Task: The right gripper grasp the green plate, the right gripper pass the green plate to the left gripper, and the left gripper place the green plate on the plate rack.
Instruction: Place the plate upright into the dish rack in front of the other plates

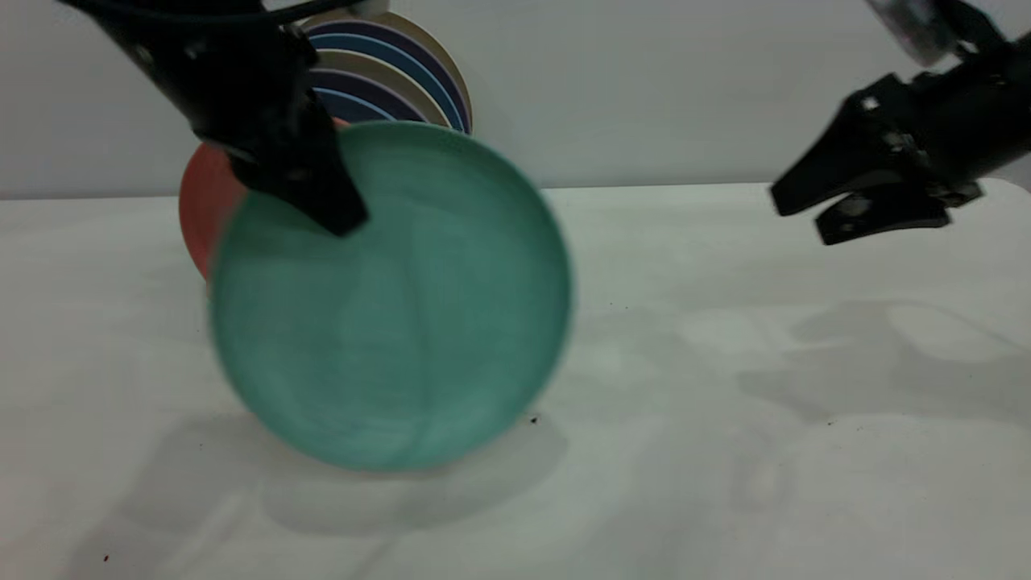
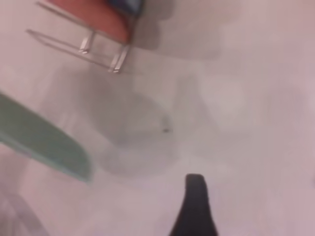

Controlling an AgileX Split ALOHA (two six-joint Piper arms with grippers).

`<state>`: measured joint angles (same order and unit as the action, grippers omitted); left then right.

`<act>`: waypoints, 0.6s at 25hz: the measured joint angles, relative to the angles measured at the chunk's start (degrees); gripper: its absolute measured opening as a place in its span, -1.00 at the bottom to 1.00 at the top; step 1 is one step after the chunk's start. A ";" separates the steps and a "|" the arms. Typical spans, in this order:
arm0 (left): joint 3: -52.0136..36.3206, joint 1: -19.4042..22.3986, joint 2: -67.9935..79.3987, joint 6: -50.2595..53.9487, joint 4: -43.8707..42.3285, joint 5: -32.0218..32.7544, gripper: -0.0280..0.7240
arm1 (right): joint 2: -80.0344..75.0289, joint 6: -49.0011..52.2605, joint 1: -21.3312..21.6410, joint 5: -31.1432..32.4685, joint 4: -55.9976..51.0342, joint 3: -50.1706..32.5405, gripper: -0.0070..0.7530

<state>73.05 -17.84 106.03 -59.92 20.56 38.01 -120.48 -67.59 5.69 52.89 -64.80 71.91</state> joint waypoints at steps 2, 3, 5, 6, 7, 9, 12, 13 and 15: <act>2.55 0.00 0.00 -3.83 -6.20 1.88 -0.63 | 0.00 0.12 0.92 0.08 1.09 0.05 0.60; 3.56 0.00 0.00 -6.94 -8.64 2.14 -0.63 | 0.00 0.17 1.23 0.08 1.46 0.05 0.56; 5.10 0.00 0.00 -14.04 -10.98 2.48 -0.63 | 0.00 0.17 1.36 0.03 1.77 0.05 0.48; 5.54 0.00 0.00 -18.23 -11.42 2.48 -0.63 | 0.00 0.17 1.43 0.03 1.79 0.05 0.46; 5.87 0.00 0.00 -22.14 -11.48 2.20 -0.63 | 0.00 0.17 1.48 0.03 1.84 0.05 0.45; 6.12 0.00 0.00 -27.21 -10.97 0.40 -0.63 | 0.00 0.17 1.48 -0.16 1.91 0.05 0.43; 6.24 0.00 0.06 -29.46 -8.96 -3.19 -0.63 | 0.00 0.17 1.48 -0.30 1.98 0.05 0.43; 6.24 0.00 0.06 -29.52 -8.49 -3.25 -0.63 | 0.00 0.17 1.48 -0.29 2.07 0.05 0.43; 6.24 0.00 -0.06 -29.70 -8.29 -3.25 -0.63 | 0.00 0.17 1.48 -0.50 2.31 0.05 0.43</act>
<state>79.30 -17.84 105.97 -89.62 12.26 34.75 -120.48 -67.42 7.18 52.39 -62.49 71.97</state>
